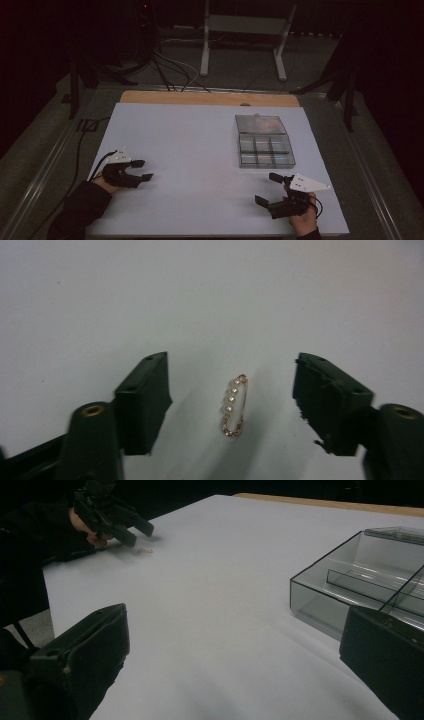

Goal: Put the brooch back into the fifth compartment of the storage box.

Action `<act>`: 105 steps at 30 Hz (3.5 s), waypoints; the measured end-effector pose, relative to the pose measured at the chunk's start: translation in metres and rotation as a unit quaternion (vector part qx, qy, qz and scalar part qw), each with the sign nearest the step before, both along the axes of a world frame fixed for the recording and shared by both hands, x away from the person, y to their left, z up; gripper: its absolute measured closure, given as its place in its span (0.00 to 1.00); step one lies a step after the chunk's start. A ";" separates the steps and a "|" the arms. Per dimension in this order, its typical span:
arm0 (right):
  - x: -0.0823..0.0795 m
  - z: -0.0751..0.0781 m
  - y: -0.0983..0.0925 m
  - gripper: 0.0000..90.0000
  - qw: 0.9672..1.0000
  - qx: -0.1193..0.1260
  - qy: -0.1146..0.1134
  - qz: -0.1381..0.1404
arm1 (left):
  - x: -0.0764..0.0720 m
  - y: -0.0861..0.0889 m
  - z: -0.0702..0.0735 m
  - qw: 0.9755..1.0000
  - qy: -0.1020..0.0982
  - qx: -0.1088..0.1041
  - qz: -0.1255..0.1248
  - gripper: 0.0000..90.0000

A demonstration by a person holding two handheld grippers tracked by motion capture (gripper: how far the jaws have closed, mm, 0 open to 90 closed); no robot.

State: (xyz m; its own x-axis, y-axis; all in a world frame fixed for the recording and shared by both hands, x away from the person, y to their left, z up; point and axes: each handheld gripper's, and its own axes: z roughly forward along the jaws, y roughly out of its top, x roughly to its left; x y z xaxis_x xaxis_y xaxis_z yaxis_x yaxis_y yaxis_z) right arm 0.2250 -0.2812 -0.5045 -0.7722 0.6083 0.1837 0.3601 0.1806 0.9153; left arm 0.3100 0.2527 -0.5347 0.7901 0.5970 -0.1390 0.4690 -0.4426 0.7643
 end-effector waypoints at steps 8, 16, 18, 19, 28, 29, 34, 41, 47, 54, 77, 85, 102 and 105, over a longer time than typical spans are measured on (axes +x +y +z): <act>0.000 0.000 0.000 0.00 1.000 0.001 0.001 0.000 | 0.001 -0.004 -0.004 1.000 0.003 0.025 -0.019 0.58; 0.000 0.000 0.000 0.00 1.000 0.002 0.002 0.004 | 0.000 -0.007 -0.006 0.998 -0.015 0.049 -0.038 0.77; 0.000 0.000 0.000 0.00 1.000 0.001 0.003 0.004 | 0.000 -0.007 -0.006 0.998 -0.017 0.050 -0.041 0.80; 0.000 0.000 0.000 0.00 1.000 0.001 0.003 0.004 | 0.000 -0.008 -0.006 0.997 -0.020 0.054 -0.042 0.80; 0.000 0.000 0.000 0.00 1.000 0.001 0.002 0.002 | 0.002 -0.011 -0.004 0.997 -0.015 0.063 -0.051 0.96; 0.000 0.000 0.000 0.00 1.000 0.002 0.002 0.002 | 0.003 -0.011 -0.004 0.997 -0.013 0.062 -0.051 0.96; 0.000 0.000 0.000 0.00 1.000 0.000 0.002 0.002 | 0.003 -0.011 -0.003 0.997 -0.009 0.064 -0.053 0.97; 0.000 0.000 -0.001 0.00 1.000 0.003 0.002 0.000 | 0.003 -0.011 0.002 0.997 -0.011 0.053 -0.053 0.97; 0.000 0.000 0.000 0.00 1.000 0.003 0.001 0.000 | 0.004 -0.014 0.005 0.997 -0.012 0.050 -0.057 0.97; -0.001 0.000 -0.001 0.00 1.000 0.003 0.001 0.001 | 0.005 -0.021 0.009 0.997 -0.013 0.037 -0.066 0.97; -0.001 0.000 -0.001 0.00 1.000 0.005 0.002 0.001 | 0.014 -0.058 0.026 0.995 -0.009 -0.008 -0.103 0.97; -0.001 0.001 -0.001 0.00 1.000 0.005 0.001 0.001 | 0.021 -0.071 0.030 0.994 -0.006 -0.020 -0.110 0.97; -0.002 0.001 -0.001 0.00 1.000 0.006 0.002 0.002 | 0.036 -0.113 0.039 0.989 -0.004 -0.038 -0.146 0.97; -0.002 0.000 -0.001 0.00 1.000 0.005 0.002 0.002 | 0.037 -0.121 0.042 0.987 -0.004 -0.043 -0.157 0.97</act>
